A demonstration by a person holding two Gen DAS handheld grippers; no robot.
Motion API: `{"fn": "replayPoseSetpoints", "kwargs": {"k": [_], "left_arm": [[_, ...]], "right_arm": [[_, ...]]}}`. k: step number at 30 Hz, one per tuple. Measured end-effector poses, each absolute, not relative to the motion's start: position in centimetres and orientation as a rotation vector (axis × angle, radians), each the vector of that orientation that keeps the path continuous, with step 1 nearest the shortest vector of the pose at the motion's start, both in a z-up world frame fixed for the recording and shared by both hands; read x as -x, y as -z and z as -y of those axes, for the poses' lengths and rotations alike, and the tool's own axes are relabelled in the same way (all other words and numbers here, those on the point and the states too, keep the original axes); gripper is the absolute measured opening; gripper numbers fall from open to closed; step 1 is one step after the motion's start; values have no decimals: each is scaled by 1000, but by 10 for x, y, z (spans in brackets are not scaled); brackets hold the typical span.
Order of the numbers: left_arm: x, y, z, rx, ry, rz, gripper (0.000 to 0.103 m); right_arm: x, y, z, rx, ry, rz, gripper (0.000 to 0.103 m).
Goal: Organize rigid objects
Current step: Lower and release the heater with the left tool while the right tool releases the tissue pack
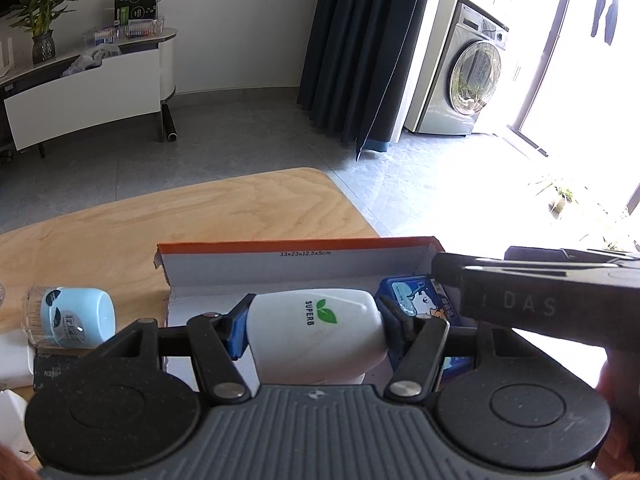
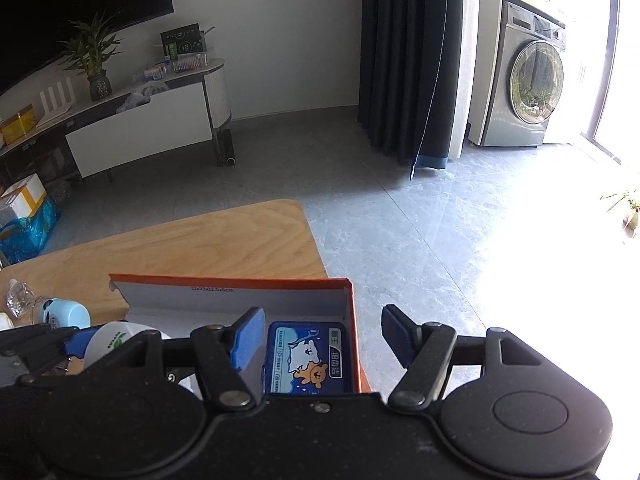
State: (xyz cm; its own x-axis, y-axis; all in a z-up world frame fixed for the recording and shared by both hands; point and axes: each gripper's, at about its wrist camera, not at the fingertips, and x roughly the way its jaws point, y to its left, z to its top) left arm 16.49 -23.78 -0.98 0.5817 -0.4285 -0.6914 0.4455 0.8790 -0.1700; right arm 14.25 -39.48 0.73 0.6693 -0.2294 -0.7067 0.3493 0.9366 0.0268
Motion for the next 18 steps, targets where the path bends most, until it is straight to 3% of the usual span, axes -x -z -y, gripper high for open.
{"fn": "replayPoseSetpoints", "kwargs": {"k": [2,6,18], "left_arm": [[-169,12,243,-11,527,-809,63],[-168,9,244,11,529,-812,86],[-145,-19,210,25,446,-800,91]], "right_arm": [[-136,-11,398,-179,343,-749,78],[-127,-21,402,-203,353,-721,79],[-97,-39,389,-194,387,-678,80]]}}
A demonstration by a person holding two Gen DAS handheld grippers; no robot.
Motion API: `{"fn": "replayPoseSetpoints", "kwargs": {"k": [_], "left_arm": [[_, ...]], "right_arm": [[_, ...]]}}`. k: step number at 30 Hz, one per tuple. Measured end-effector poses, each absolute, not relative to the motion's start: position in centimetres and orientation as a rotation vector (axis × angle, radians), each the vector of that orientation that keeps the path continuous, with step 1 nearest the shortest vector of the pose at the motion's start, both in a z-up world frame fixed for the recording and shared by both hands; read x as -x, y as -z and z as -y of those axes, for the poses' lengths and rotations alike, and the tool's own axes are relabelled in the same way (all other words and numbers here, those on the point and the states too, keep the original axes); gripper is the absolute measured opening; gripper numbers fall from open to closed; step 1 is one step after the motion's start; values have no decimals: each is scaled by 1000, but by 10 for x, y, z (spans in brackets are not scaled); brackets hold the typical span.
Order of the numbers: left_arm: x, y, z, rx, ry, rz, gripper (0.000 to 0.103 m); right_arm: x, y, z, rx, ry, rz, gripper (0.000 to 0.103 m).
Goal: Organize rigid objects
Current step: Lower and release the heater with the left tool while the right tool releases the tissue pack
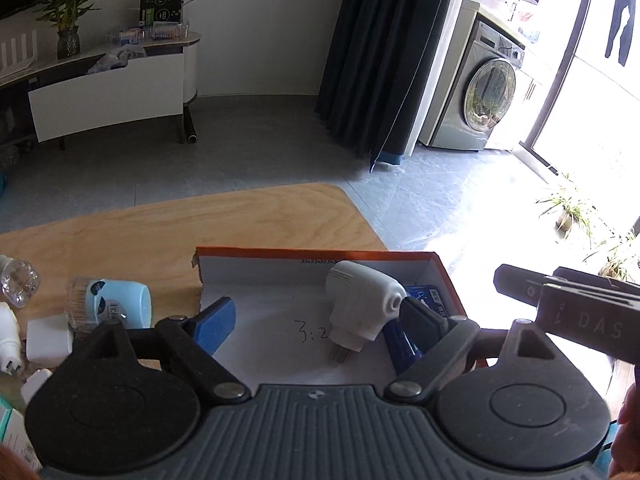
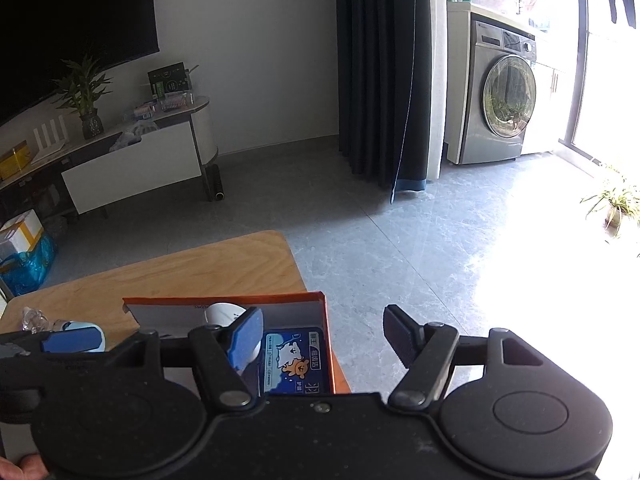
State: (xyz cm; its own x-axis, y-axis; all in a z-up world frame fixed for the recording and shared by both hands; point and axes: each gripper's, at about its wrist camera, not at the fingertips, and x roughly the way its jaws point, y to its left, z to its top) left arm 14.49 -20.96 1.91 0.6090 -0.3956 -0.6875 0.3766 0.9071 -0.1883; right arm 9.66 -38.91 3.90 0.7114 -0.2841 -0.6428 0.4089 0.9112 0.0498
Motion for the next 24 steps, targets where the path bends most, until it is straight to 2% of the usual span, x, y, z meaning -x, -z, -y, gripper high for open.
{"fn": "replayPoseSetpoints", "kwargs": {"k": [24], "left_arm": [[-103,-34,152,-6,320,-774,91]], "right_arm": [[-73,-32,313,-179,235,-733,80]]}}
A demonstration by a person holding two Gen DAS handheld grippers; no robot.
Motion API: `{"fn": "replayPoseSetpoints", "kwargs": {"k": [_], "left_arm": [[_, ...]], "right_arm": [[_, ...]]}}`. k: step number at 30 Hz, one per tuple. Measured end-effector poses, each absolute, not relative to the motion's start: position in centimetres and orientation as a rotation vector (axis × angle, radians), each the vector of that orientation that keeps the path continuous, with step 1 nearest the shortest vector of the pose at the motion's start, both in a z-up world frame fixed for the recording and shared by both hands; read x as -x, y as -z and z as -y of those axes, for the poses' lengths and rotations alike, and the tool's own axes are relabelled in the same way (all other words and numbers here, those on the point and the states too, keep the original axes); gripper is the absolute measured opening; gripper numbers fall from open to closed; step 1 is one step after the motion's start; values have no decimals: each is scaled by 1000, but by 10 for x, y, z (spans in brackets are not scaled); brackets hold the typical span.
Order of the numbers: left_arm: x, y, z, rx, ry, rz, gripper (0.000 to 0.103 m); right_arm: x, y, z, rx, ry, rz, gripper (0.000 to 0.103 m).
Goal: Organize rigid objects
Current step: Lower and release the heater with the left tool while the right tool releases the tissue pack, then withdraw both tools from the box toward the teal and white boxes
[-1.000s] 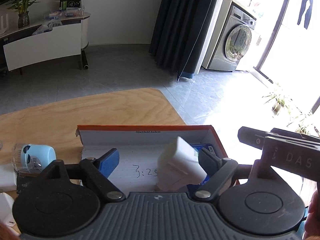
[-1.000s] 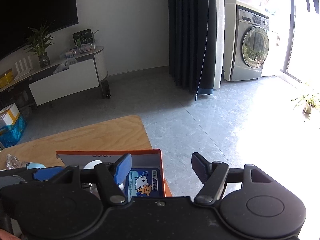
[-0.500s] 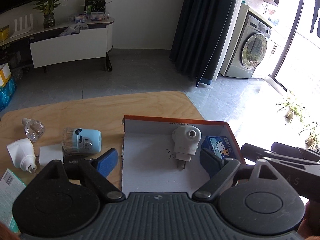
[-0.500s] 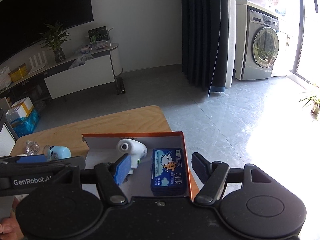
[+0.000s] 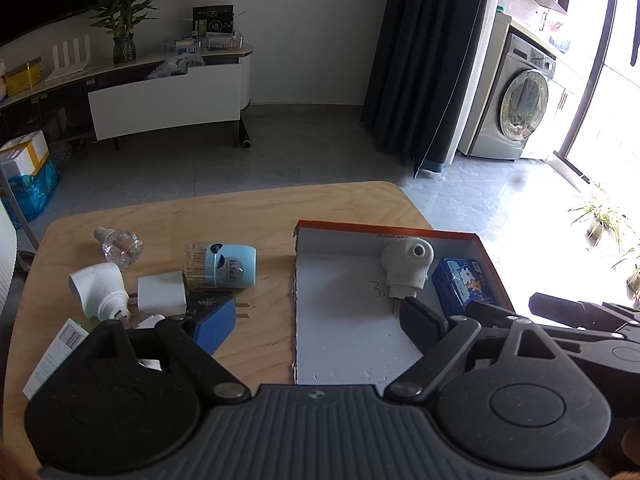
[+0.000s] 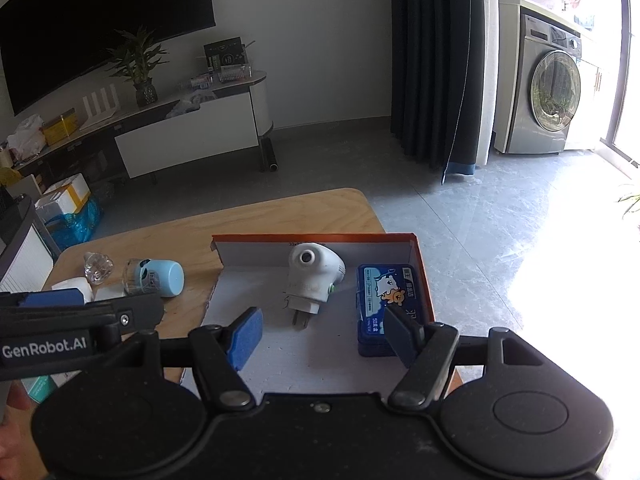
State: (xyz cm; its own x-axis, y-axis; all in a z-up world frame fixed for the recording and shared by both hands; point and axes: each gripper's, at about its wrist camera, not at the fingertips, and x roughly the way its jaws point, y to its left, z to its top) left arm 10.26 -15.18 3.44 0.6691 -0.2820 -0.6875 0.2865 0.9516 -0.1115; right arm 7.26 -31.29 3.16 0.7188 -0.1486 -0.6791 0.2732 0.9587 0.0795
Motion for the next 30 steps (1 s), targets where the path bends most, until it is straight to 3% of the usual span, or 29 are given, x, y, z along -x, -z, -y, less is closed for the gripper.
{"fn": "replayPoseSetpoints", "kwargs": {"k": [30], "left_arm": [[-80,-23,69,33,188,-774,91]], "right_arm": [[-81,-15,226,-105,89,-790,81]]}}
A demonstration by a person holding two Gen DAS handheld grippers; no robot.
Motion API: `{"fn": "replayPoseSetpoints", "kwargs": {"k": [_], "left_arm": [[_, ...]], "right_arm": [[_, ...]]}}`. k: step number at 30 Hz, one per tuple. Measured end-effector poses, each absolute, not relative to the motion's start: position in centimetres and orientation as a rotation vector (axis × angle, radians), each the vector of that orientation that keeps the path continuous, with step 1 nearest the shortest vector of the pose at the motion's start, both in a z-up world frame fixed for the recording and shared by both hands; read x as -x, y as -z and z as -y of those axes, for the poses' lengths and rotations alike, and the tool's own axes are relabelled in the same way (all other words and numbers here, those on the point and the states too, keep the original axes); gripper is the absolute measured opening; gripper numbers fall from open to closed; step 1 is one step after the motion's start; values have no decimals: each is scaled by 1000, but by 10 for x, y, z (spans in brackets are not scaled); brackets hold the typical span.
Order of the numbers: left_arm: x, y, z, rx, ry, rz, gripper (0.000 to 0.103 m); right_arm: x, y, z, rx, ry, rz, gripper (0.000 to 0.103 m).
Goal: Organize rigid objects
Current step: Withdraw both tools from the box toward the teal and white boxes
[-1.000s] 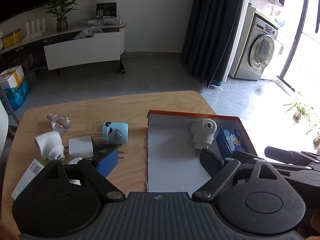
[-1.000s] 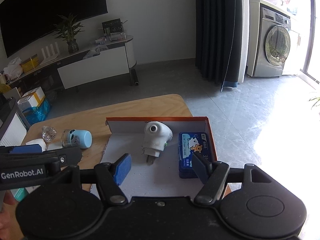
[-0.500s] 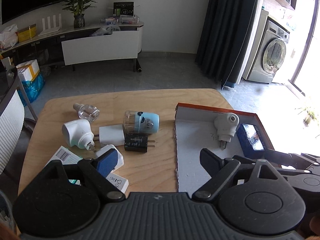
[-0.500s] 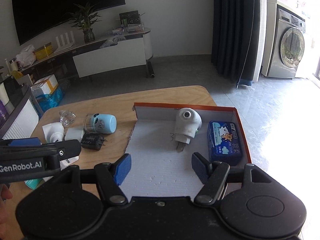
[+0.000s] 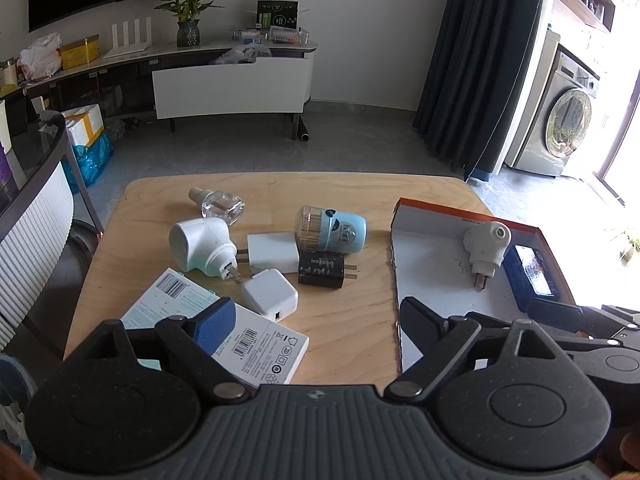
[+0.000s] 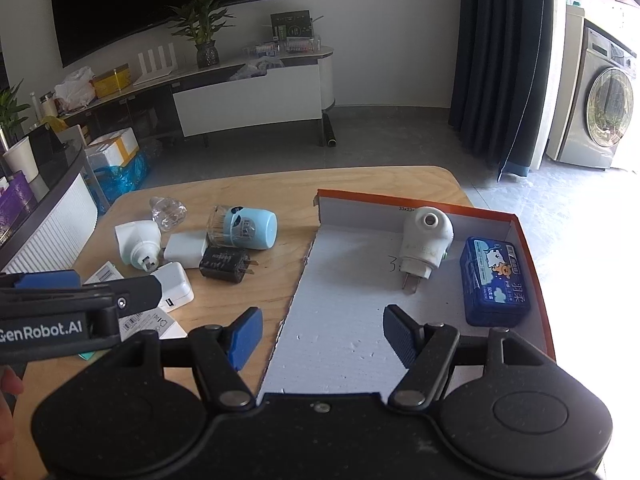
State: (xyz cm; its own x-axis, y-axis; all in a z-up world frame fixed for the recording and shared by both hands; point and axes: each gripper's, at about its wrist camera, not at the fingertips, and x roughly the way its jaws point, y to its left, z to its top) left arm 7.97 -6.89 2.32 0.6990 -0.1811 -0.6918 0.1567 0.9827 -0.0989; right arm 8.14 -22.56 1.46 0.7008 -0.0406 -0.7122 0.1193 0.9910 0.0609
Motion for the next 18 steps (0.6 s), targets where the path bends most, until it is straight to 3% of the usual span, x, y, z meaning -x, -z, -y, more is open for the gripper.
{"fn": "replayPoseSetpoints", "kwargs": {"k": [18], "left_arm": [[-76,-16,35,52,151,-784,91]], "right_arm": [[-89,-4,189,-68,17,-821,81]]}}
